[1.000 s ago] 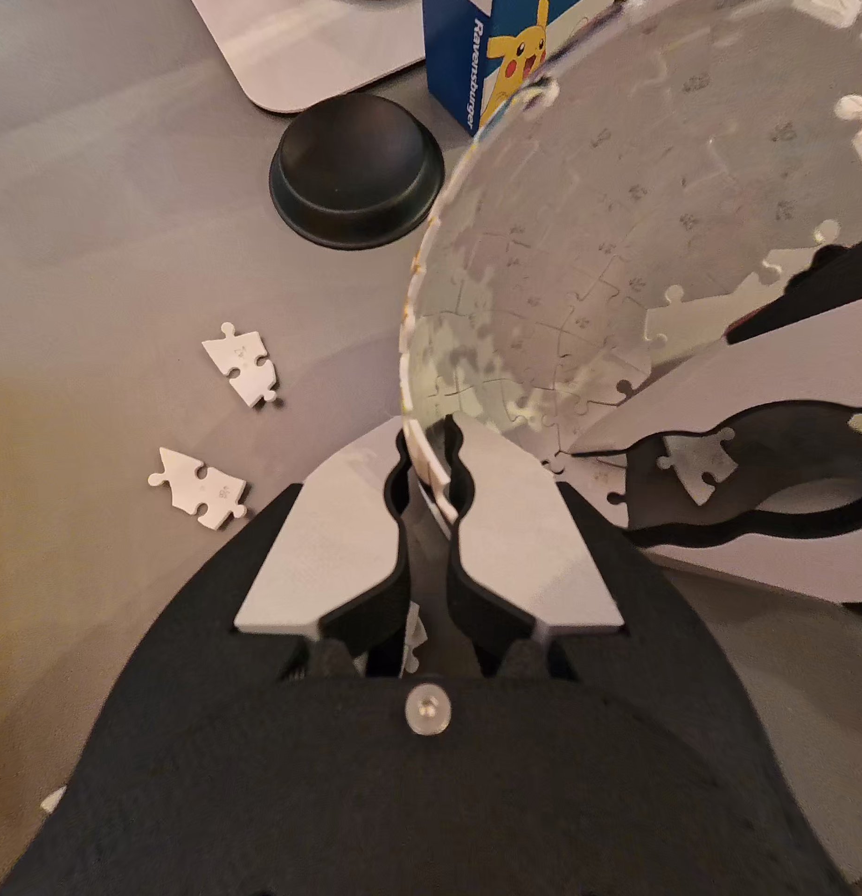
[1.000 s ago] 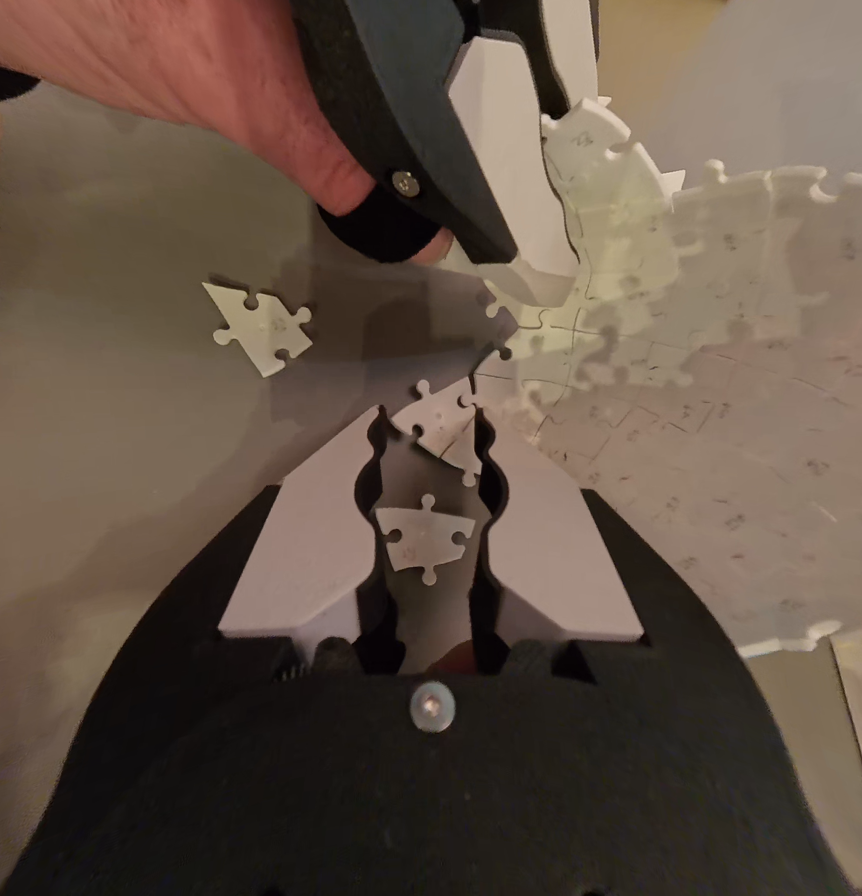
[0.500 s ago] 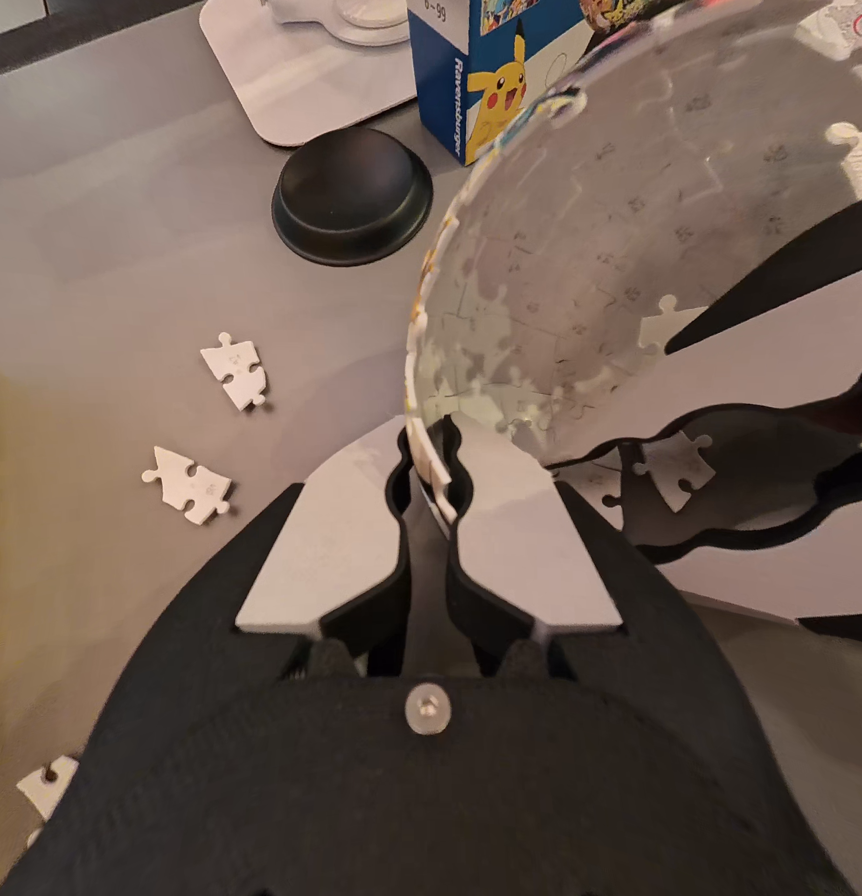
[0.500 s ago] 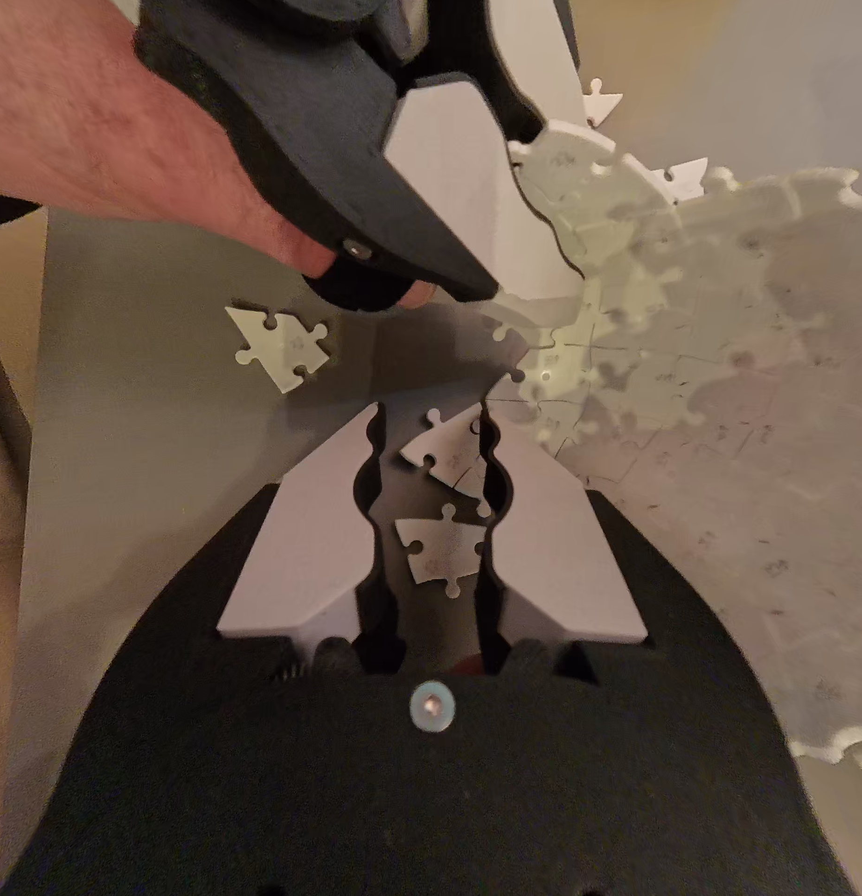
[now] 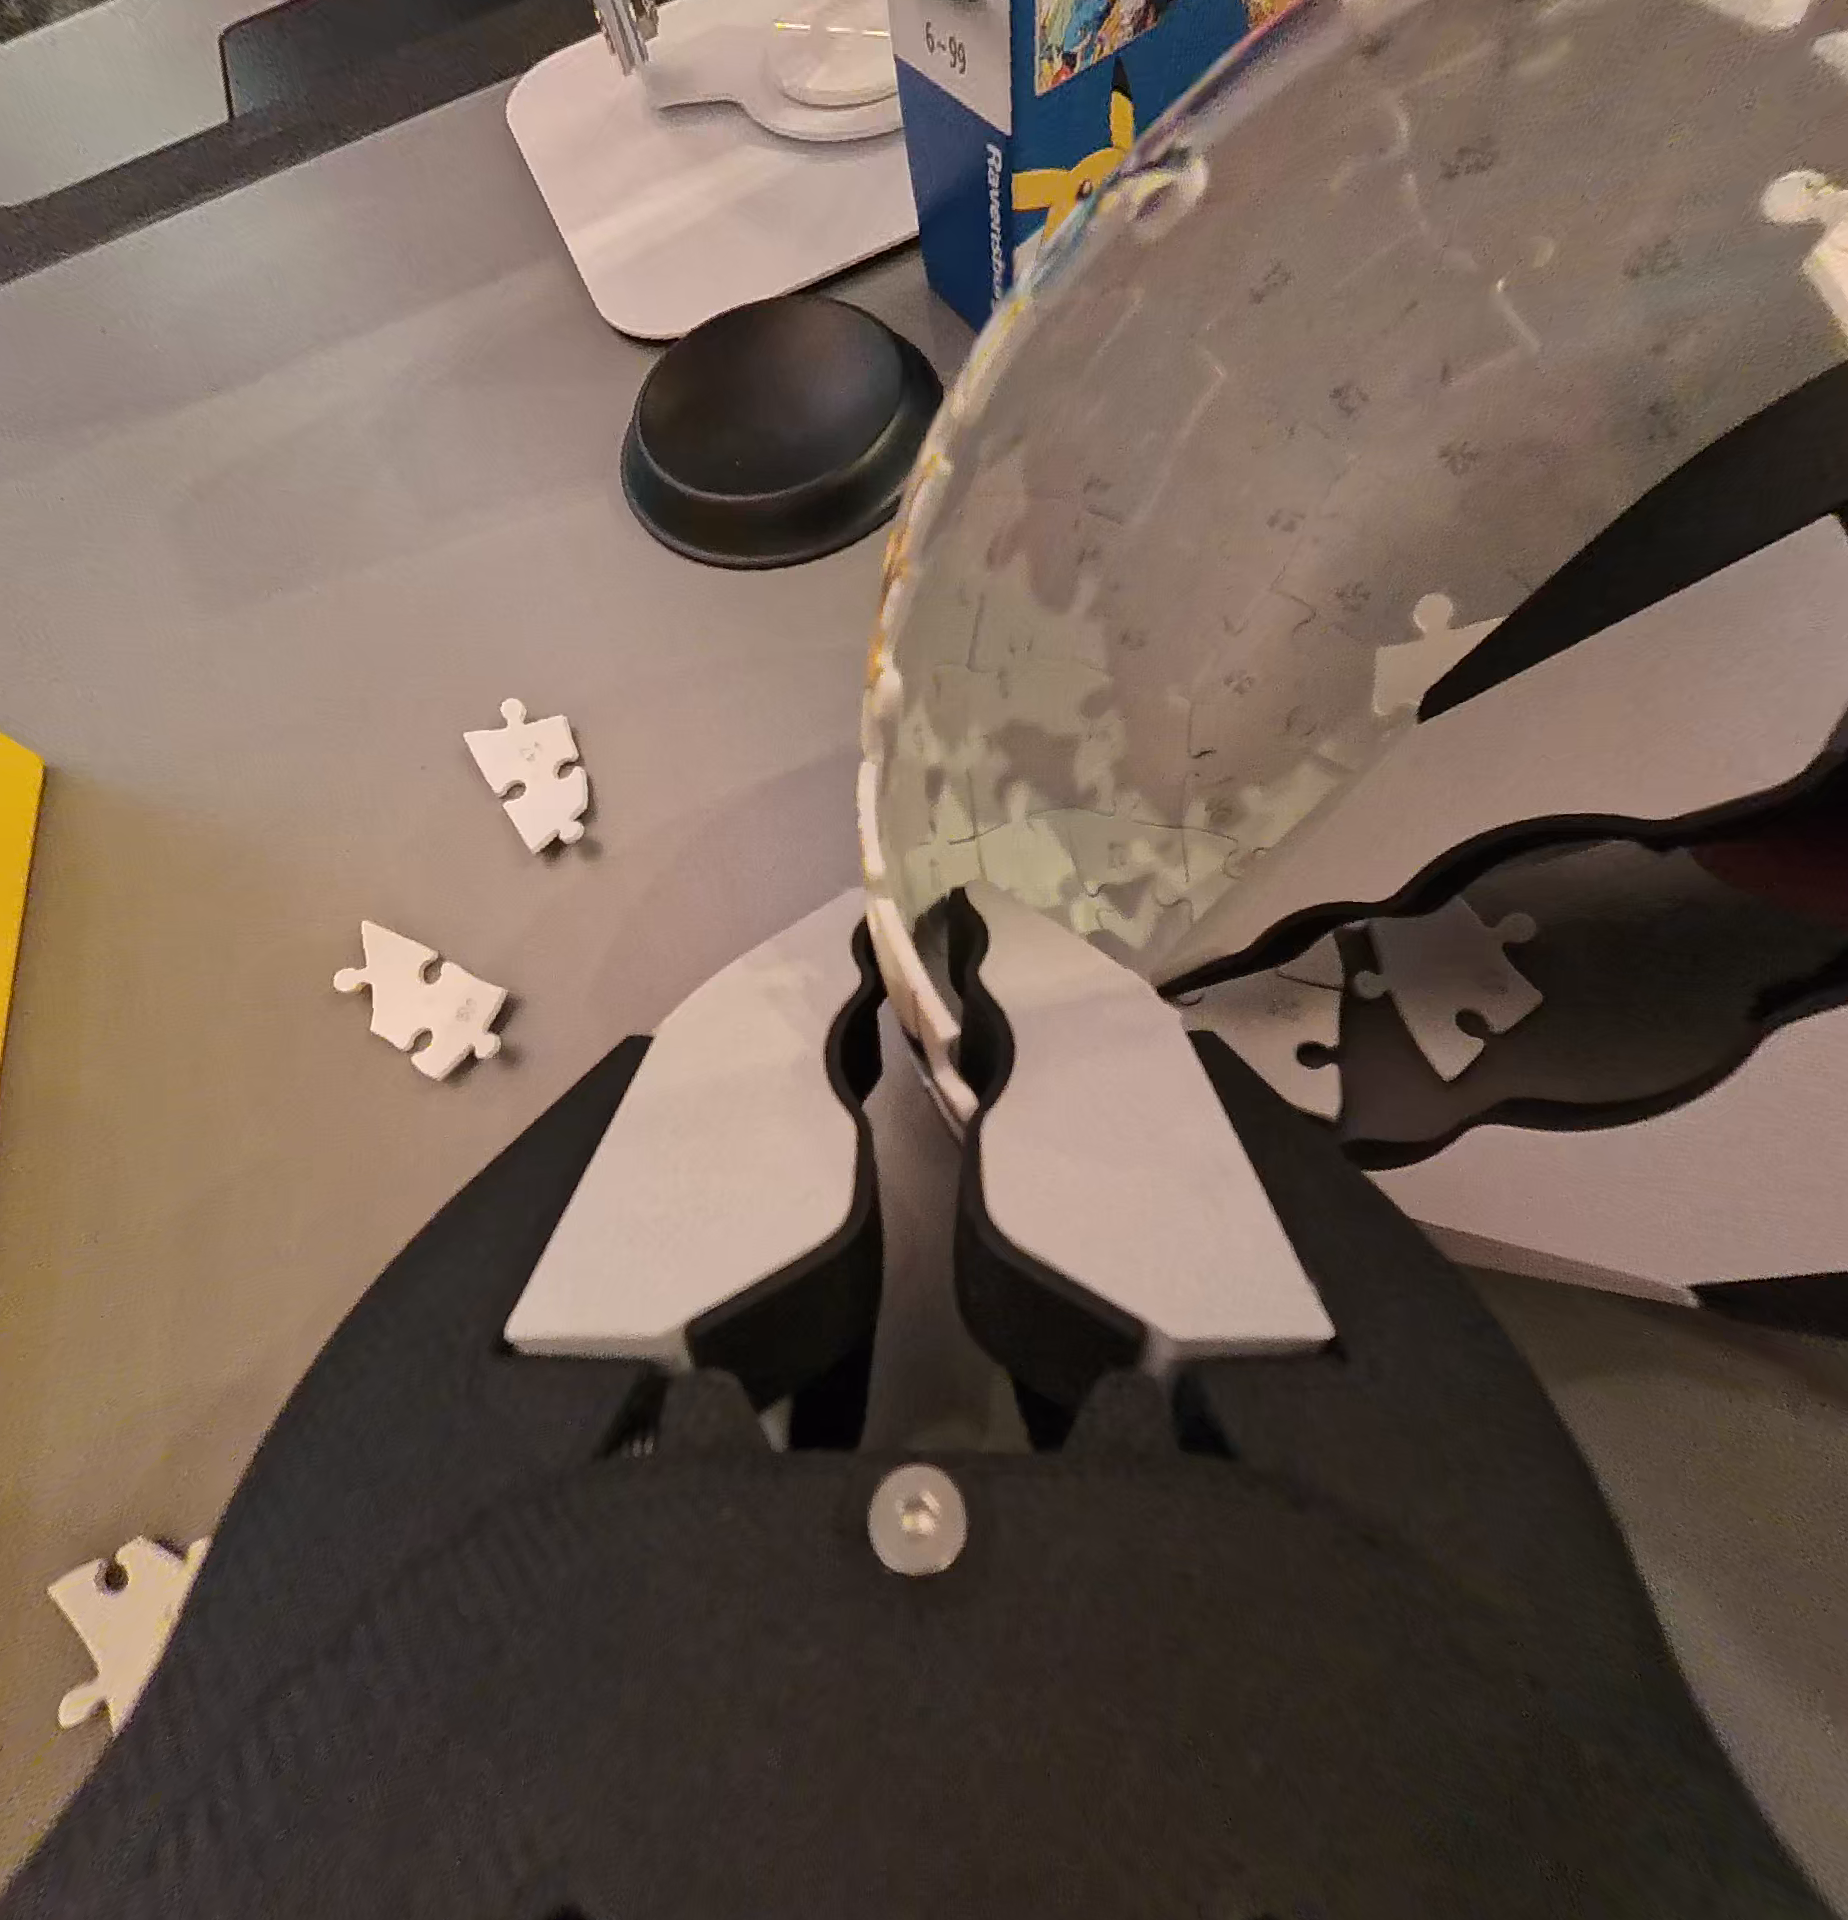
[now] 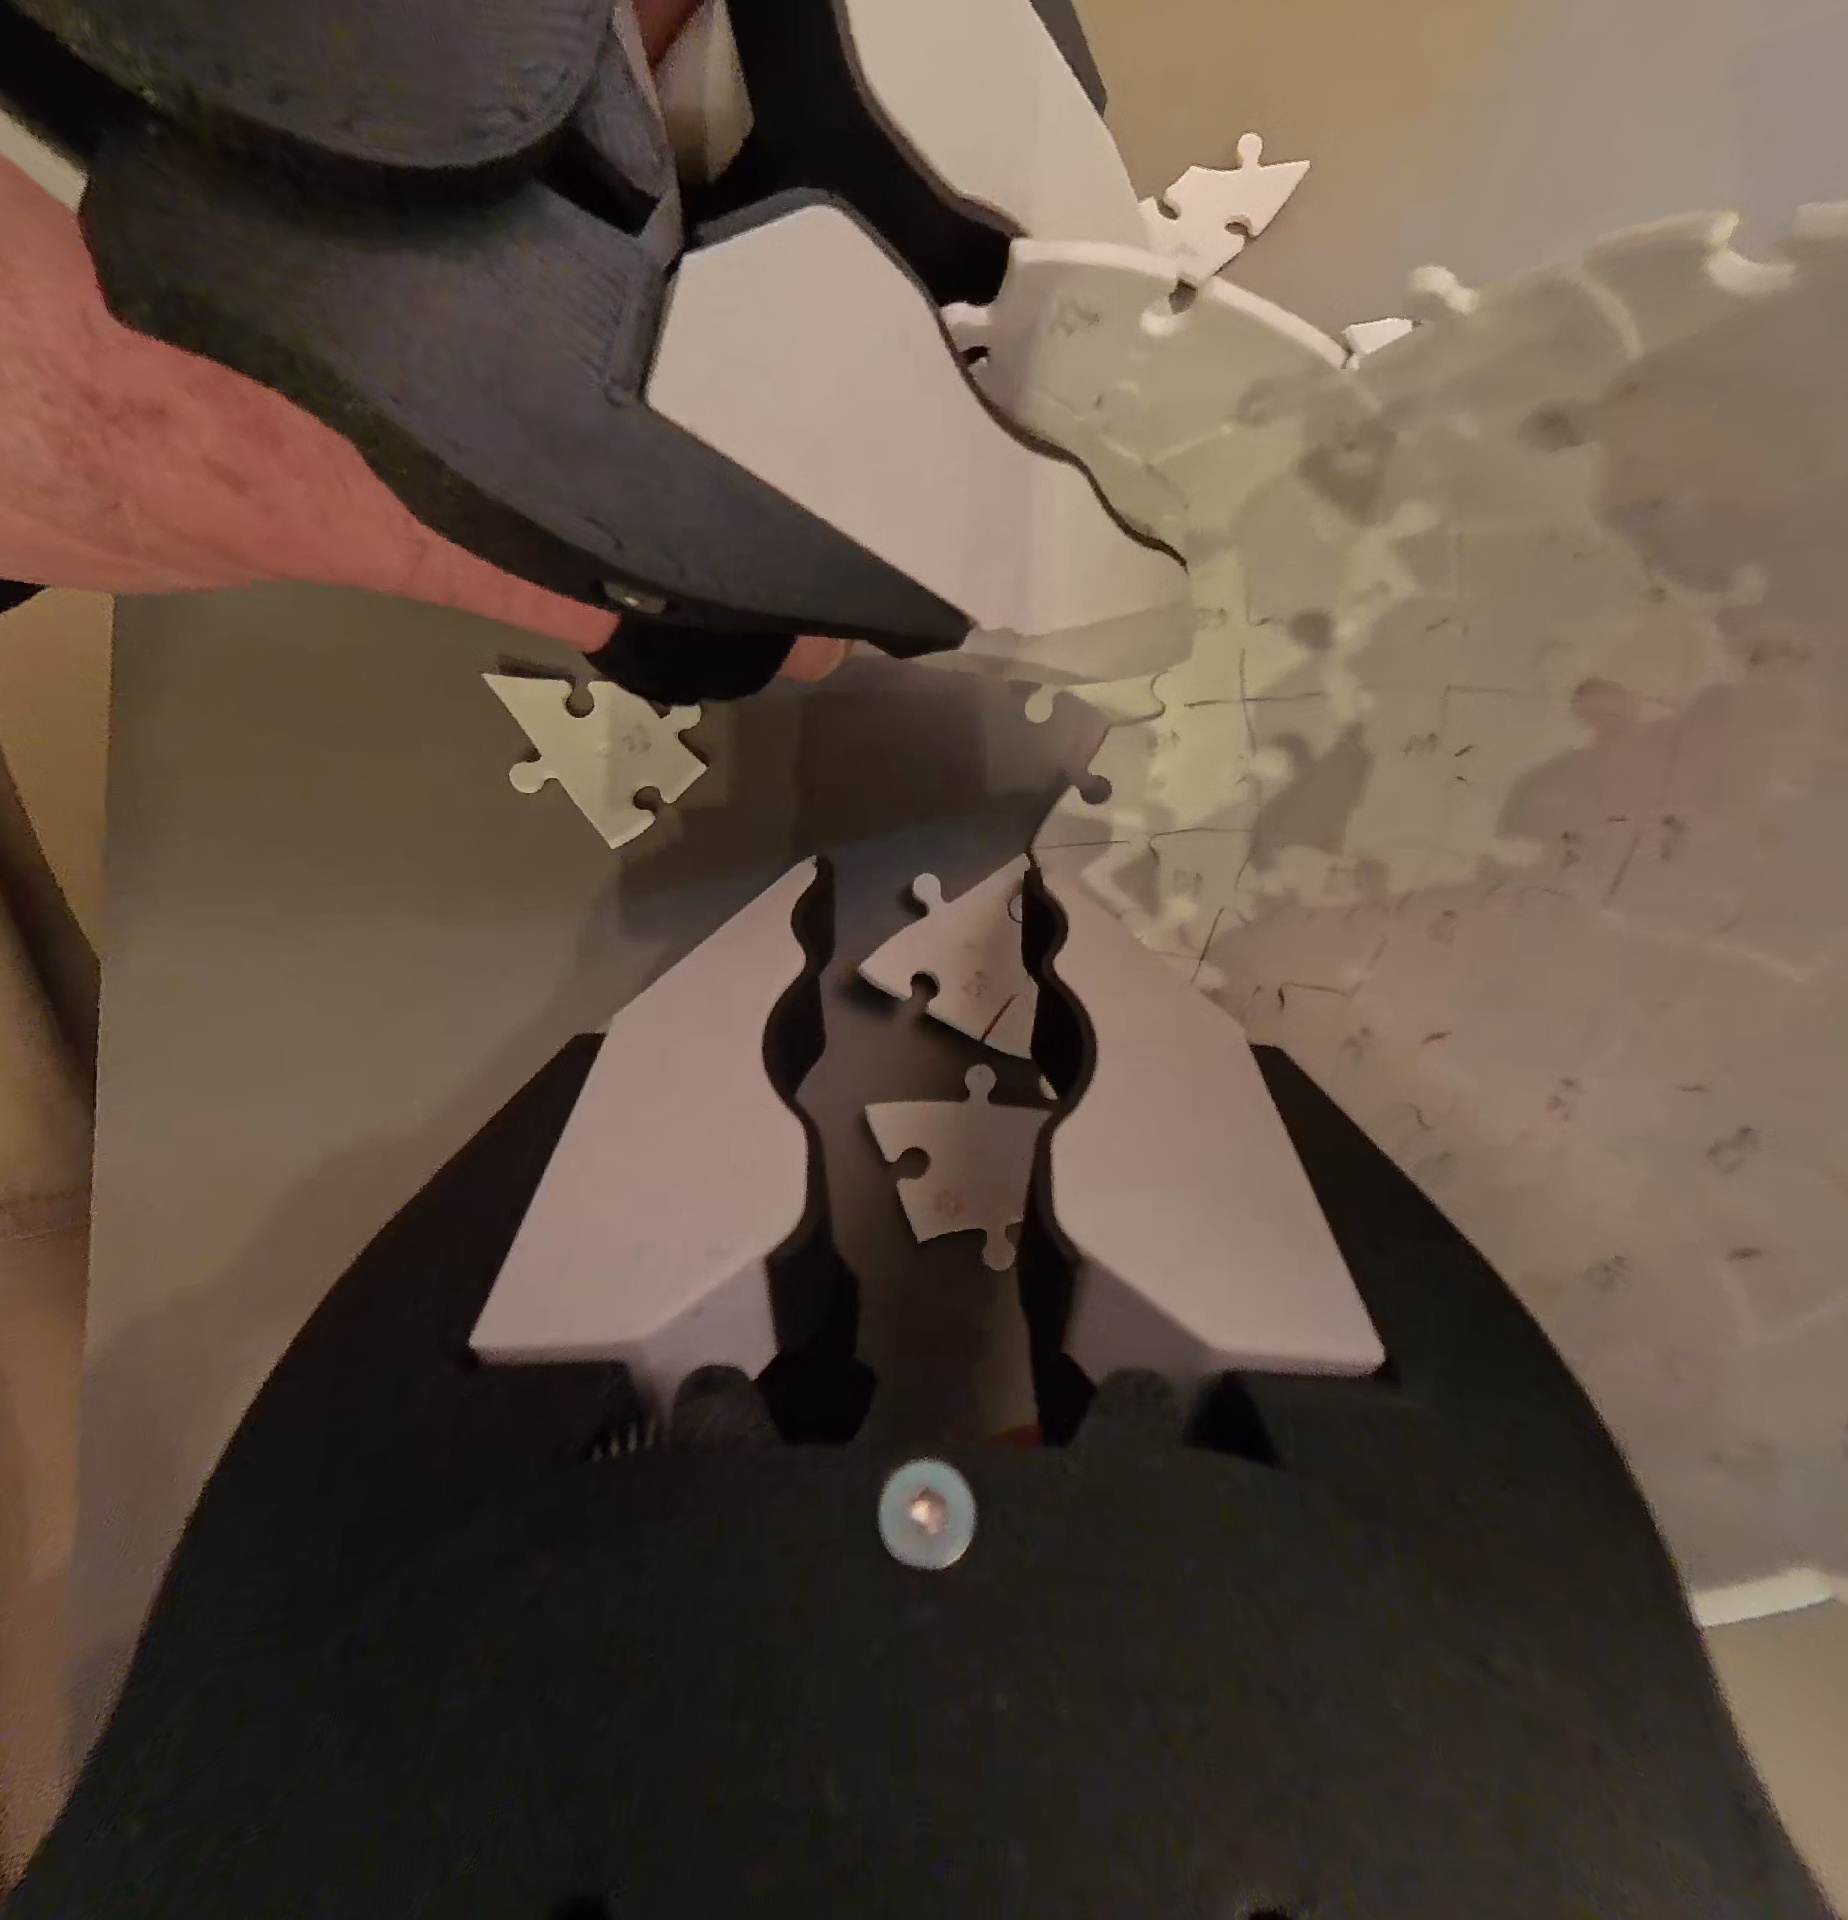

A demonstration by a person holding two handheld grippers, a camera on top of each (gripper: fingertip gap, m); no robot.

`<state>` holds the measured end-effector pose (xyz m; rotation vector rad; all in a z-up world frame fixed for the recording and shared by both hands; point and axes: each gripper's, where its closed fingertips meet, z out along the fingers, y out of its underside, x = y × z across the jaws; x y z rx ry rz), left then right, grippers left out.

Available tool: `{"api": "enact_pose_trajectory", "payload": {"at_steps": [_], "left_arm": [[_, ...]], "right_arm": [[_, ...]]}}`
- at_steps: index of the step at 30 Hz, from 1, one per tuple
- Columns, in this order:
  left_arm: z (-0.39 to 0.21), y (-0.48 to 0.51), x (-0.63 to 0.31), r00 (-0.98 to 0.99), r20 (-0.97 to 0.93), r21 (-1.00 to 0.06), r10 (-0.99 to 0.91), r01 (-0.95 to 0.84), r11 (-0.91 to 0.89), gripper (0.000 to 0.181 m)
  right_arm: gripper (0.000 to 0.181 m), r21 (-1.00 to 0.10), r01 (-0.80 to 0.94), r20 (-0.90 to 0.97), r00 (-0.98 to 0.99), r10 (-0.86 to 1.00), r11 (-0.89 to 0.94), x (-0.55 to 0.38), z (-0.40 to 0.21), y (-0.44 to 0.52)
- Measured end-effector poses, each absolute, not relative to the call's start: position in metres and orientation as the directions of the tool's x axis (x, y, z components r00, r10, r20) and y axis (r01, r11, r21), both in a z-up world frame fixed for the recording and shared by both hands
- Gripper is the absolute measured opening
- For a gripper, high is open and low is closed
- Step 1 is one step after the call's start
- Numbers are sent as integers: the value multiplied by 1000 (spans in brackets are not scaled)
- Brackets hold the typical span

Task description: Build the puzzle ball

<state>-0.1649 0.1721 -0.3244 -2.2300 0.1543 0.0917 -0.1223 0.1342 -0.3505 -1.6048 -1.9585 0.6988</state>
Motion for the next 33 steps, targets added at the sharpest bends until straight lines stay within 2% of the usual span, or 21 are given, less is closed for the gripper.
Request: {"api": "enact_pose_trajectory", "payload": {"at_steps": [10, 17, 24, 28, 33], "left_arm": [[-333, 171, -169, 996, -50, -761, -77, -88, -642, 11], [-329, 169, -167, 991, -103, -778, -85, -133, -614, 11], [-327, 169, -162, 985, -149, -782, -90, -173, -598, 10], [-330, 167, -163, 984, -152, -772, -93, -177, -610, 11], [-333, 165, -161, 981, -158, -757, -109, -191, -624, 11]], "right_arm": [[36, -646, 755, 27, -127, 992, 114, -122, -351, 134], [35, -661, 737, 49, -139, 989, 137, -122, -350, 134], [36, -616, 765, 106, -157, 982, 189, -116, -348, 134], [41, -624, 768, 71, -123, 990, 140, -113, -350, 138], [31, -610, 763, 118, -180, 977, 214, -111, -349, 132]]}}
